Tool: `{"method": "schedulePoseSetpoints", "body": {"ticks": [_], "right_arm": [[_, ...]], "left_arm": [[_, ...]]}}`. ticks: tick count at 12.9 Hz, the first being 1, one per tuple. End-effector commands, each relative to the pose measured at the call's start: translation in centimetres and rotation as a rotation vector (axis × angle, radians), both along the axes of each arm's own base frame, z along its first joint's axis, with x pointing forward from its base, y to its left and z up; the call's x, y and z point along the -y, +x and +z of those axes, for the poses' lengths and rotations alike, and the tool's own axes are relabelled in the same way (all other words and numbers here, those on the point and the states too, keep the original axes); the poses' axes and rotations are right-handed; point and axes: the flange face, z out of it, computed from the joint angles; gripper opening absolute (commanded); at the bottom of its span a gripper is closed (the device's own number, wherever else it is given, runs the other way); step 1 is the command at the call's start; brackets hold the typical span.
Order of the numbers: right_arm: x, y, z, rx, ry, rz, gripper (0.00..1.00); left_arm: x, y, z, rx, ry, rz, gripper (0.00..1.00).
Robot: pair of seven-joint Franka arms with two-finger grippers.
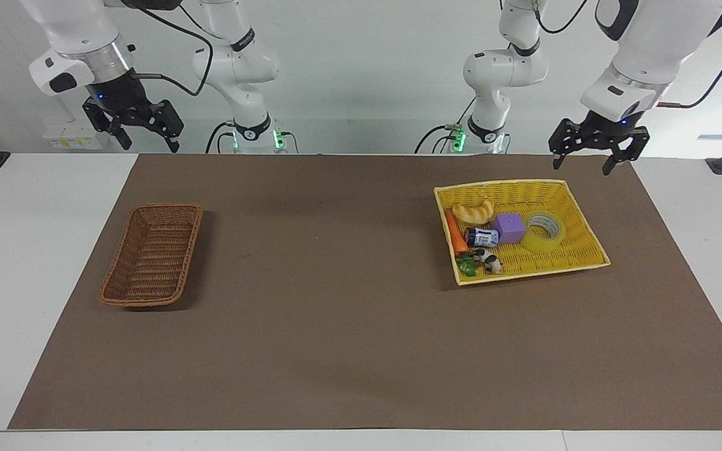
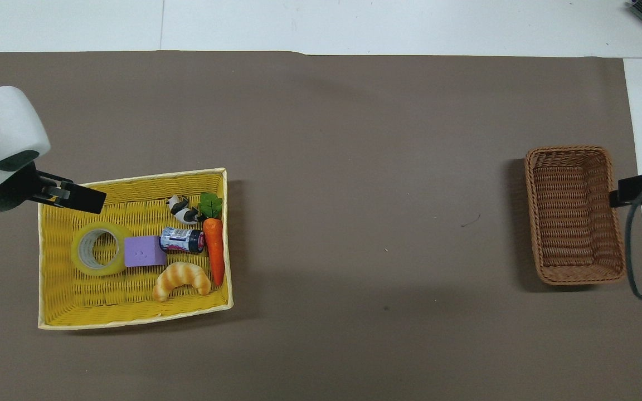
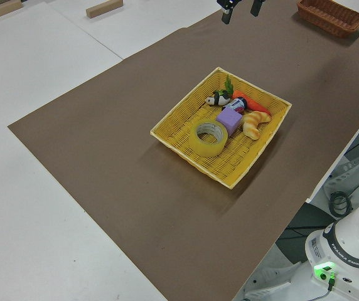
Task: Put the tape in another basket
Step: 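Move the left gripper over the yellow basket down to the tape roll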
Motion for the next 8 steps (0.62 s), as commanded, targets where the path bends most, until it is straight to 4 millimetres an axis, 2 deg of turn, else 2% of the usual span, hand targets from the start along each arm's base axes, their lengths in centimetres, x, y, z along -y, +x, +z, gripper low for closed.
{"method": "schedulePoseSetpoints", "body": {"ticks": [1,3,5,8], "right_arm": [[0.4,0.1,-0.2,0.013,-0.010,-0.011,1.00],[0.4,0.1,-0.2,0.011,-0.010,-0.009,1.00],[0.4,0.1,-0.2,0.011,-0.010,-0.011,1.00],[0.4,0.1,-0.3,0.010,-0.009,-0.010,1.00]], "left_arm": [[0.0,-0.6,-0.7,-0.027,-0.010,-0.005,1.00],[-0.3,-0.5,-3.0,-0.056,-0.005,-0.015,1.00],[-1.7,-0.7,-5.0,-0.087,-0.001,-0.008,1.00],[-5.8,-1.4,-9.7,-0.143,-0.028,-0.129,1.00]]}}
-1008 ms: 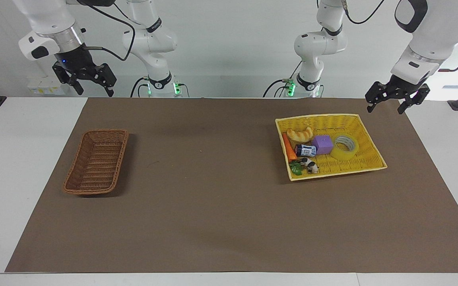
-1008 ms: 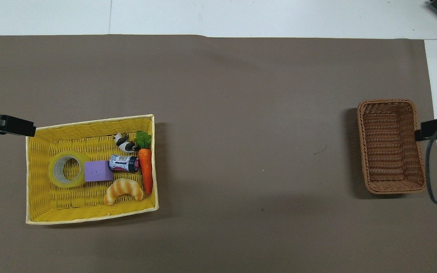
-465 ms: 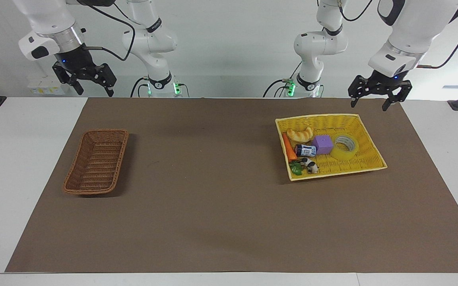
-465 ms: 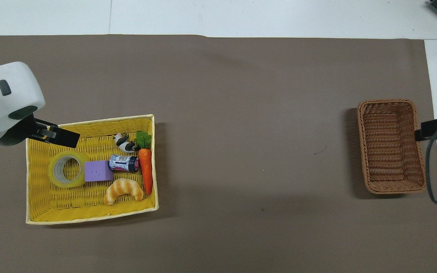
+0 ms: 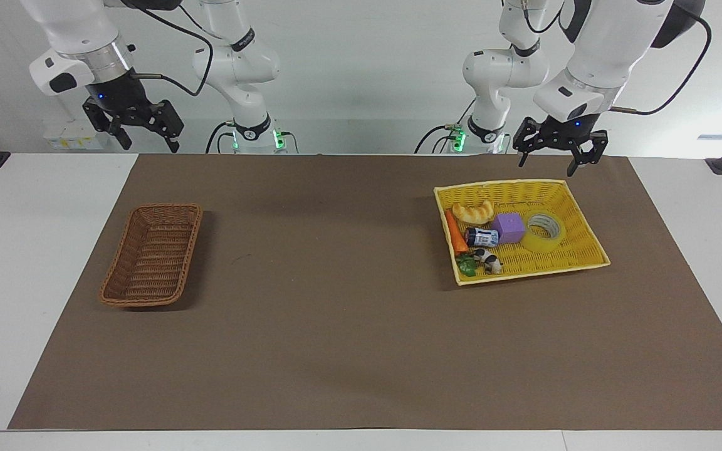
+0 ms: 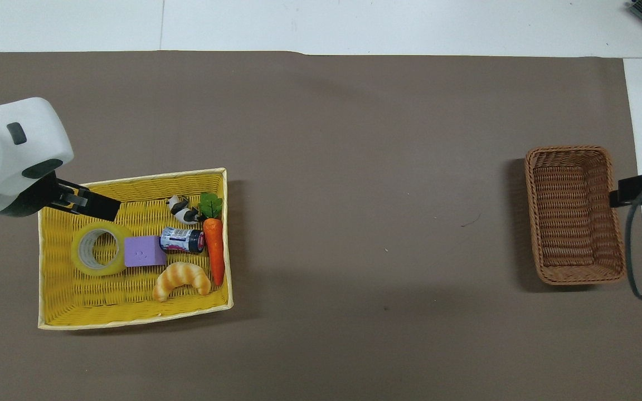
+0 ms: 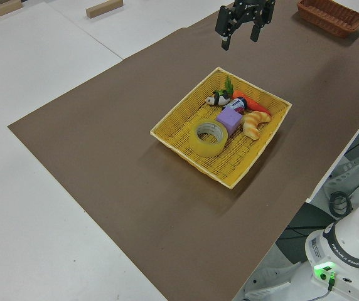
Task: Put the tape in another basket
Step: 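Move the left gripper over the yellow basket down to the tape roll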
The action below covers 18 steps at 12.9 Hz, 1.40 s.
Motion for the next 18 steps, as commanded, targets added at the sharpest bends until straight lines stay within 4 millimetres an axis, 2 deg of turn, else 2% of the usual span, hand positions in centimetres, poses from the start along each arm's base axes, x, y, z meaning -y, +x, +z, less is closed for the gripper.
{"method": "schedulePoseSetpoints", "body": {"ticks": [1,5,7,8,12,15,16,17,18], "right_arm": [[0.4,0.1,-0.2,0.012,-0.010,-0.011,1.00],[0.4,0.1,-0.3,0.010,-0.011,-0.011,1.00],[0.4,0.1,-0.2,0.010,-0.010,-0.009,1.00],[0.3,0.1,-0.2,0.010,-0.009,-0.010,1.00],[0.4,0.1,-0.2,0.012,-0.011,-0.011,1.00],[0.4,0.1,-0.3,0.009,-0.010,-0.009,1.00],[0.5,0.1,-0.3,0.009,-0.010,-0.011,1.00],[0.4,0.1,-0.3,0.010,-0.011,-0.011,1.00],[0.3,0.1,-0.3,0.010,-0.011,-0.009,1.00]], "left_arm": [[-4.5,-2.0,-3.3,-0.036,-0.043,-0.097,1.00],[-9.7,-2.2,-8.1,-0.032,-0.063,-0.161,1.00],[-12.6,-2.0,-9.9,-0.002,-0.067,-0.159,1.00],[-13.1,-1.9,-10.5,0.009,-0.066,-0.159,1.00],[-14.3,0.8,-17.5,0.010,-0.081,-0.143,1.00],[-14.3,1.6,-21.4,-0.001,-0.090,-0.145,1.00],[-14.2,1.4,-22.7,0.004,-0.089,-0.148,1.00],[-14.2,1.1,-23.2,0.009,-0.088,-0.153,1.00],[-14.1,0.4,-24.1,-0.013,-0.094,-0.168,0.94]]}}
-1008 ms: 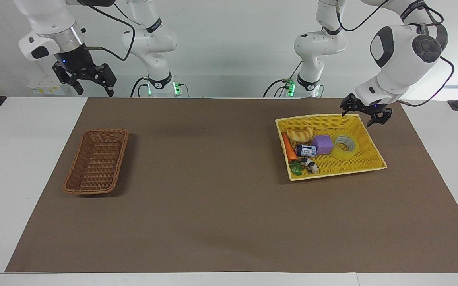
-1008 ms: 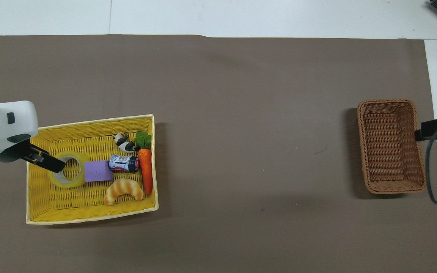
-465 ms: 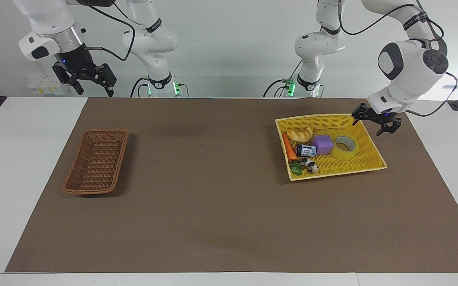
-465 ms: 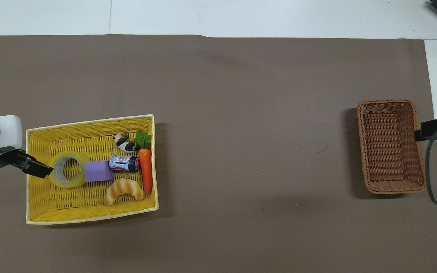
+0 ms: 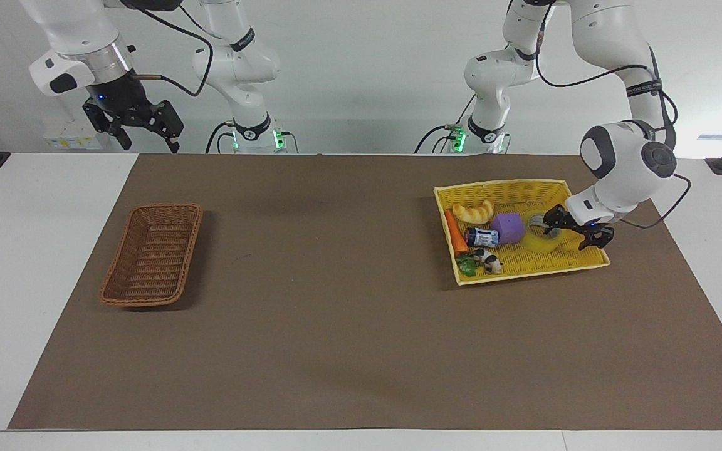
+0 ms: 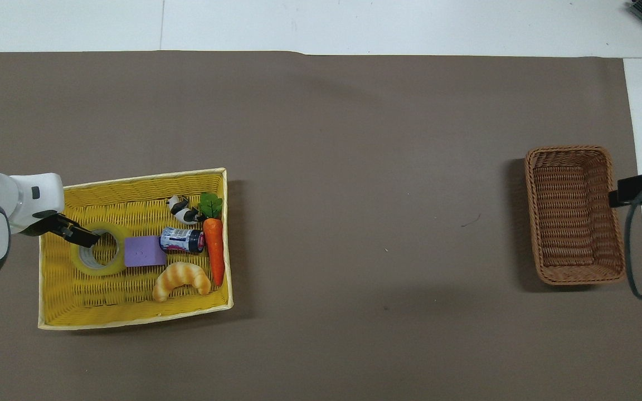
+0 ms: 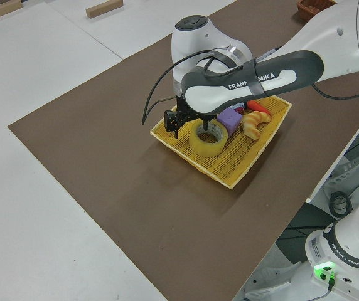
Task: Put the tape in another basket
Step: 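Move the left gripper over the yellow basket down to the tape roll, then grasp the tape roll rim with the left gripper and lift it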
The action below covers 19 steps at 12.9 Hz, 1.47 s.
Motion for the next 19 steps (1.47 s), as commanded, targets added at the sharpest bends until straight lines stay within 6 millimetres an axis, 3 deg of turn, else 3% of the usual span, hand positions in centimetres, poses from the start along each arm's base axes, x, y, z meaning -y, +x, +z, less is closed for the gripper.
{"method": "schedulePoseSetpoints", "body": {"ticks": [1,2,3,5,7,14,19], "right_arm": [[0.3,0.1,-0.2,0.012,-0.011,-0.009,1.00],[0.3,0.1,-0.2,0.012,-0.011,-0.009,1.00],[0.3,0.0,-0.3,0.011,-0.009,-0.009,1.00],[0.3,0.0,-0.4,0.007,-0.009,-0.009,1.00],[0.3,0.0,-0.4,0.007,-0.009,-0.009,1.00],[0.1,0.1,-0.6,0.007,0.011,-0.008,1.00],[-1.5,0.2,-0.7,0.018,0.101,0.011,1.00]], "left_arm": [[0.1,-2.2,-1.9,-0.013,-0.013,-0.027,0.89],[0.2,-2.8,-2.5,-0.032,-0.014,-0.026,0.73],[0.1,-3.1,-2.6,-0.044,-0.015,-0.020,0.44],[0.0,-3.3,-2.4,-0.075,-0.019,-0.020,0.00],[-0.3,-2.8,-1.5,-0.110,-0.020,-0.020,0.00],[-1.8,0.7,7.1,-0.107,-0.020,-0.002,0.00],[-1.5,0.9,12.5,-0.030,0.018,0.117,0.00]]}}
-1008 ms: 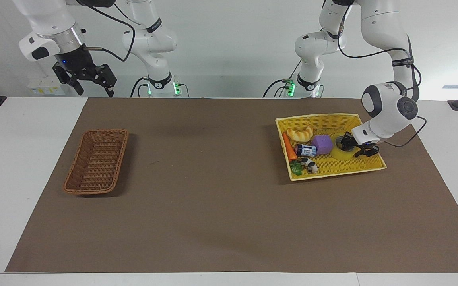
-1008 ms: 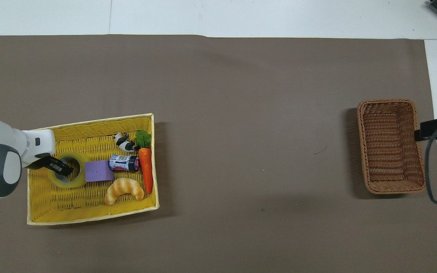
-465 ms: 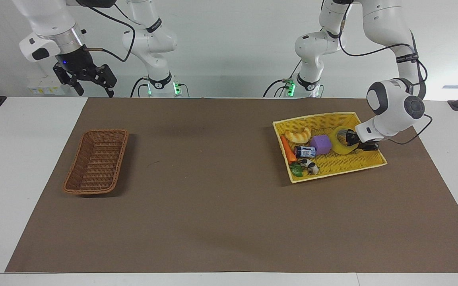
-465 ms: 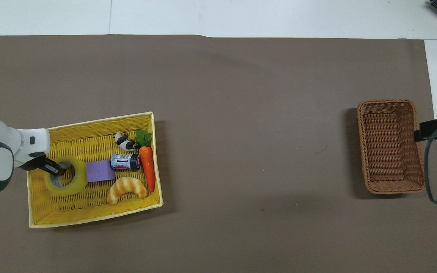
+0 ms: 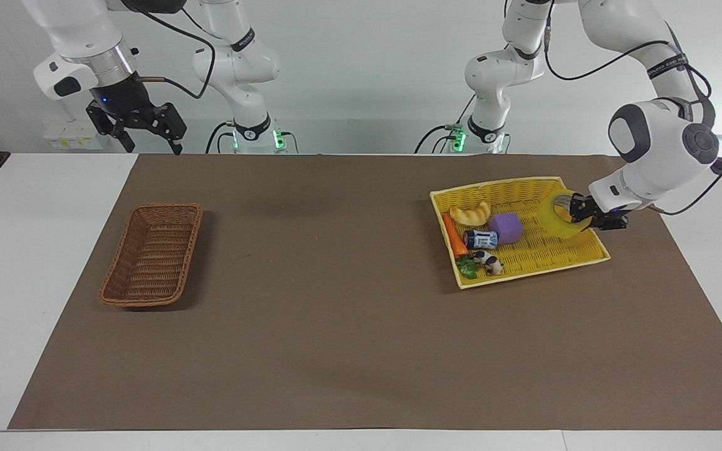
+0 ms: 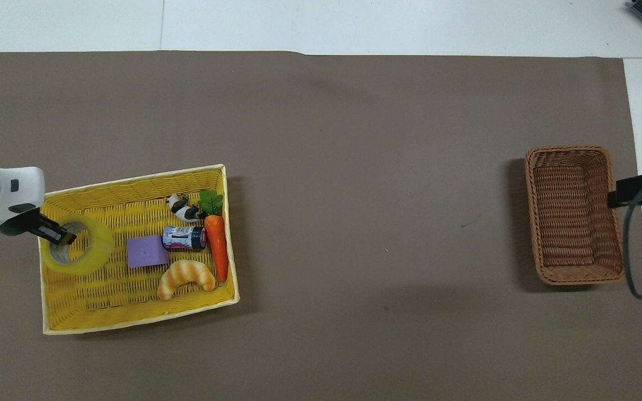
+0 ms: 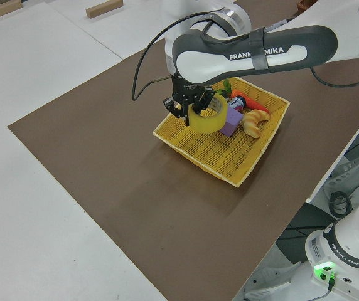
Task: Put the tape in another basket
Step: 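Grasp the tape roll rim with the left gripper and lift it, then carry the tape with the left gripper while the right gripper reaches toward it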
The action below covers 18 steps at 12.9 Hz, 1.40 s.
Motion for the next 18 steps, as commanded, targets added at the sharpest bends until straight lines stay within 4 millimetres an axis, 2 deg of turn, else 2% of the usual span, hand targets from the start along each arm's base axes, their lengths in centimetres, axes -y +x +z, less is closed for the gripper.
{"method": "schedulePoseSetpoints", "body": {"ticks": [1,3,4,5,7,9,11,13,15,18], "right_arm": [[-0.8,0.1,-0.1,0.022,0.117,-0.010,1.00],[-1.7,0.4,0.2,0.042,0.188,-0.020,1.00],[-2.4,0.5,0.2,0.046,0.228,-0.027,1.00],[-3.4,0.6,0.1,0.043,0.260,-0.019,1.00],[-6.1,0.6,-0.2,0.030,0.305,0.020,1.00],[-8.0,0.9,-1.2,0.026,0.380,0.010,1.00],[-9.4,1.2,-1.8,0.027,0.456,-0.002,1.00],[-11.4,1.3,-3.6,0.017,0.527,-0.007,1.00],[-13.5,1.2,-5.4,0.008,0.614,-0.031,1.00],[-15.3,1.0,-6.7,-0.007,0.664,-0.098,1.00]], "left_arm": [[0.6,-0.5,3.5,0.017,0.025,0.111,0.00],[2.0,-0.4,4.6,0.023,0.045,0.215,0.00],[4.3,-0.3,5.4,0.035,0.057,0.256,0.00],[5.7,-0.2,5.7,0.039,0.070,0.330,0.00],[10.4,-0.2,5.9,0.048,0.092,0.466,0.00],[15.4,-0.5,6.0,0.057,0.113,0.629,0.00],[20.4,-1.4,6.2,0.063,0.110,0.679,0.00],[25.9,-2.4,6.8,0.086,0.054,0.681,0.00],[30.7,-3.6,7.4,0.034,-0.101,0.687,0.00],[35.7,-5.9,7.9,-0.048,-0.207,0.644,0.00]]}}
